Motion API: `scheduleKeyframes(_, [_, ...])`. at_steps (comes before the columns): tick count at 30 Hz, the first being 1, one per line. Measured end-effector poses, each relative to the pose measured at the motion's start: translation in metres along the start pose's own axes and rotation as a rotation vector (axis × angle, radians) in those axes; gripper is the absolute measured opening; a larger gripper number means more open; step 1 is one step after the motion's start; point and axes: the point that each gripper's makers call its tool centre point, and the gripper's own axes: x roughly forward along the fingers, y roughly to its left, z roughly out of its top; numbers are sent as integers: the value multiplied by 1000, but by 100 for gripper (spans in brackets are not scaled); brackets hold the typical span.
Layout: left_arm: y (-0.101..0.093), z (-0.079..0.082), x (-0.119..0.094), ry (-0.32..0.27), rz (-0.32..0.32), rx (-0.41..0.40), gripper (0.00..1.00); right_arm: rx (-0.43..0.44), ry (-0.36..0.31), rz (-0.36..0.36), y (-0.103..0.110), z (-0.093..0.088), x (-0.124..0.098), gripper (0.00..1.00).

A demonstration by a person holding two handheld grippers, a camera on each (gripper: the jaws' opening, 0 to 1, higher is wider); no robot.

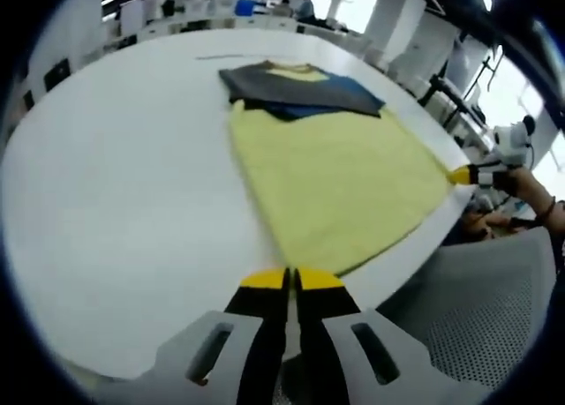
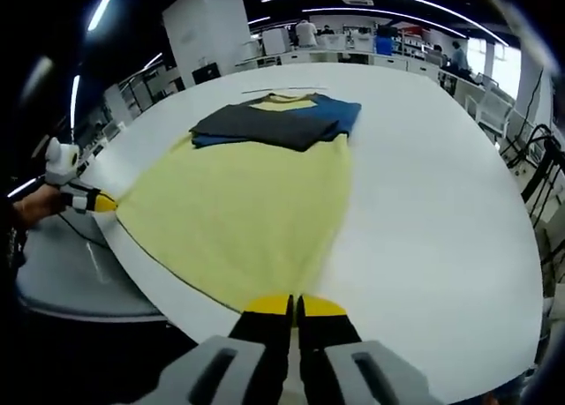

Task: Fold the garment on the visible template until the final outline fits inside the template.

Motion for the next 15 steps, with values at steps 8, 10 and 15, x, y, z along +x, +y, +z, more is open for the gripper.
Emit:
scheduleKeyframes(8, [-1,-11,-7,61,-16,22,0,-40,29,7,12,-6,-6,0])
scheduleKeyframes(10, [-1,-13,-8,65,-18,22,0,-41,28,11,15,-7,-8,0])
scheduleKeyframes(15, [-4,-18,-11,86,-31,7,0,-38,29,22,19,-10,-10,0])
